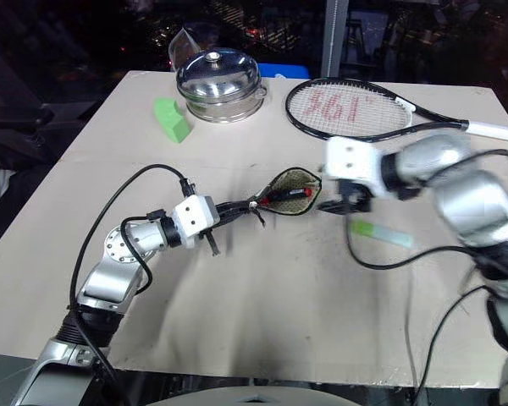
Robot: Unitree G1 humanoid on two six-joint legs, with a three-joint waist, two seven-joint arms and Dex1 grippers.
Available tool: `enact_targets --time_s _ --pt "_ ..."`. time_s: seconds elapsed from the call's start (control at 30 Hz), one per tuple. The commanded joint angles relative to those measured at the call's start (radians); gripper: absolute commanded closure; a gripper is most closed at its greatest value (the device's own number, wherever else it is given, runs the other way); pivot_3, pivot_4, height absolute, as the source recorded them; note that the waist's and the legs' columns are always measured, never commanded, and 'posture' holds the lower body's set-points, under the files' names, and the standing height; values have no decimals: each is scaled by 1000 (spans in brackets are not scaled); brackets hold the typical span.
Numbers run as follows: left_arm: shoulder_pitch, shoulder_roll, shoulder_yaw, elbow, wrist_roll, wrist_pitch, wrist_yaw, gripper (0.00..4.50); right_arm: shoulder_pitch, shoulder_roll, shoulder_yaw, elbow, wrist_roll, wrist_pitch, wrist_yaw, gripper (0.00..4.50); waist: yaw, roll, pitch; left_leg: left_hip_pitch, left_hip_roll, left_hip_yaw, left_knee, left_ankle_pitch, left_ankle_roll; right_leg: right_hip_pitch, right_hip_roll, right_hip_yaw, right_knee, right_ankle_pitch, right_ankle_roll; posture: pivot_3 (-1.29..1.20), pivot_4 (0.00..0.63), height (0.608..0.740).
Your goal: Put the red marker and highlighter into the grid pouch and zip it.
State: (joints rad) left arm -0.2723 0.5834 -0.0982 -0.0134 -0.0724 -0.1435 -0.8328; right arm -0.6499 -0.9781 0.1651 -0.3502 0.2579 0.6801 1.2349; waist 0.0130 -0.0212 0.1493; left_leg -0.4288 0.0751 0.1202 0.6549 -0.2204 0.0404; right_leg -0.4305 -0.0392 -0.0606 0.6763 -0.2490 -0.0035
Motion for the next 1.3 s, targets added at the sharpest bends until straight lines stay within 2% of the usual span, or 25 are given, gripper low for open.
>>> enact_targets --time_s 0.03,0.17,0.33,0.43,0.57,0.6,0.77,0.9,1.03,1.17,1.3 --pt "-15 12 27 -5 -17 -7 -1 4500 151 -19 -71 23 5 16 -57 981 -3 0 0 0 0 -1 0 0 0 0 0 0 0 0 0 0 150 740" --pt "-23 15 26 2 -24 -8 -15 4500 235 9 -11 200 -110 -93 -151 981 -20 1 0 3 0 3 0 0 0 0 1 4 2 0 0 0 150 740" --pt "-17 15 27 -16 -25 -4 -19 4500 227 49 63 412 -217 -212 -191 981 -28 0 0 3 -1 3 0 0 0 0 6 5 2 0 1 0 150 740" --pt "3 15 26 -49 -23 0 -13 4500 254 31 70 428 -207 -239 -136 1779 -28 -2 -1 8 -1 6 -1 0 0 4 7 6 2 -1 3 0 150 740" --pt "21 15 29 -71 -23 6 -6 4500 275 24 13 338 -167 -214 -133 3607 -25 -2 -1 15 0 6 -1 0 0 11 2 6 0 -2 5 0 150 740" --pt "24 16 30 -74 -23 7 -5 4500 279 19 -11 286 -151 -206 -135 3754 -24 -2 -1 15 0 6 0 0 0 11 1 6 0 -2 4 0 150 740" --pt "16 11 21 -61 -17 8 -5 4500 228 -10 -71 -75 -108 -68 -167 3750 -27 1 1 13 0 6 -2 0 0 8 0 7 1 0 1 0 150 740" --pt "-24 -5 -6 -19 3 -17 -10 4500 85 -39 36 -232 -180 15 -168 3750 -24 1 1 12 2 5 -3 0 0 6 3 7 1 -2 3 0 150 740" --pt "-57 -26 -28 7 2 -39 -20 4500 -69 6 200 -206 -295 36 -177 3750 -24 1 1 12 1 7 -3 0 0 6 1 7 1 -2 3 0 150 740" --pt "-72 -42 -45 5 0 -52 -26 4500 -189 50 375 -110 -446 -37 -140 3750 -26 1 1 9 0 9 -2 0 0 2 0 9 2 0 0 0 150 740" --pt "-70 -50 -67 -18 14 -64 -23 4500 -301 191 504 40 -543 -90 -125 3750 -32 1 1 9 0 11 -2 0 0 1 4 9 2 0 0 0 150 740"
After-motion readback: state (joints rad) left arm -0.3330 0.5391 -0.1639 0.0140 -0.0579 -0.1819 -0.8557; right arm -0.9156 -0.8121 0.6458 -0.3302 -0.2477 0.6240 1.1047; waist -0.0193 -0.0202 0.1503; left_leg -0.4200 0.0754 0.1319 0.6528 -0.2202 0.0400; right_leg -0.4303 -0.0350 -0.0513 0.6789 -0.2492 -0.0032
